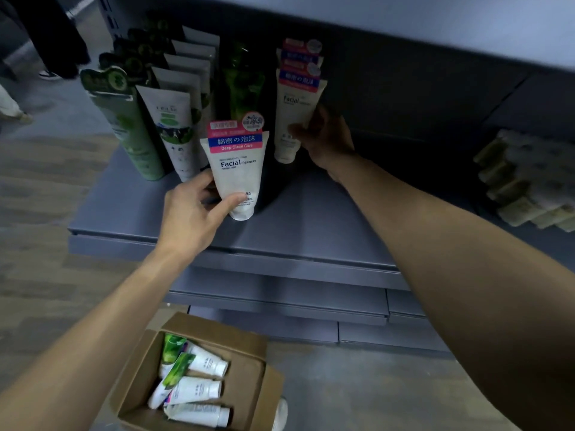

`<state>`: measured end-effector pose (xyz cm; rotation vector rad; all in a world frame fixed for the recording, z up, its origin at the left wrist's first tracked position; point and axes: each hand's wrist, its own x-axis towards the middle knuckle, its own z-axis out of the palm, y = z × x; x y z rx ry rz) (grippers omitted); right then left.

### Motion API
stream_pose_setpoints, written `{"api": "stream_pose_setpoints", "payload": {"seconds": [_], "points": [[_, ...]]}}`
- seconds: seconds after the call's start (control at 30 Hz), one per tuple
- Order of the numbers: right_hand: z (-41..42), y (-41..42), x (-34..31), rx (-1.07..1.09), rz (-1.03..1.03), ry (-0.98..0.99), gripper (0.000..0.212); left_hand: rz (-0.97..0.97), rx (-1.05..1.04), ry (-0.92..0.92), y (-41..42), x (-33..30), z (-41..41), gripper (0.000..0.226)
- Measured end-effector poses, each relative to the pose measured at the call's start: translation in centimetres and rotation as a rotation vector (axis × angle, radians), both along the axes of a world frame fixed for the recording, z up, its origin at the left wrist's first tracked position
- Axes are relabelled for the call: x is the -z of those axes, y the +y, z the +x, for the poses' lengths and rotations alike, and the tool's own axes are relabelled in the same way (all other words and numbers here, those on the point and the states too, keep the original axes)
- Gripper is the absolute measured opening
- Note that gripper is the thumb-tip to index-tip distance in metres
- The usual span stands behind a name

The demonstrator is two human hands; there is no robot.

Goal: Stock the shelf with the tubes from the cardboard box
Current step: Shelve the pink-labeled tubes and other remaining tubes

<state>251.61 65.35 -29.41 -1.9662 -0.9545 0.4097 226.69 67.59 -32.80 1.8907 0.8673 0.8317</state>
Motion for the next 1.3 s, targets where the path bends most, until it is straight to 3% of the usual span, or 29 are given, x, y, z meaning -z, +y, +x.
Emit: {"api": "stream_pose_setpoints", "payload": {"seconds": [1.13,1.23,1.3], "points": [[0.8,1.6,0.0,-0.021,0.002,0.023,0.049,-0.036,0.007,-0.039,-0.4,0.0,0.6,0.034],[0.4,1.3,-0.6,-0.019,-0.047,-0.013,0.053,-0.047,0.013,-0.038,-0.3,-0.1,0.6,0.032],[0.2,0.7,-1.2,0.007,-0.071,-0.034,0.068,-0.044,0.017,-0.023,-0.2,-0.3,0.7,0.030]]}}
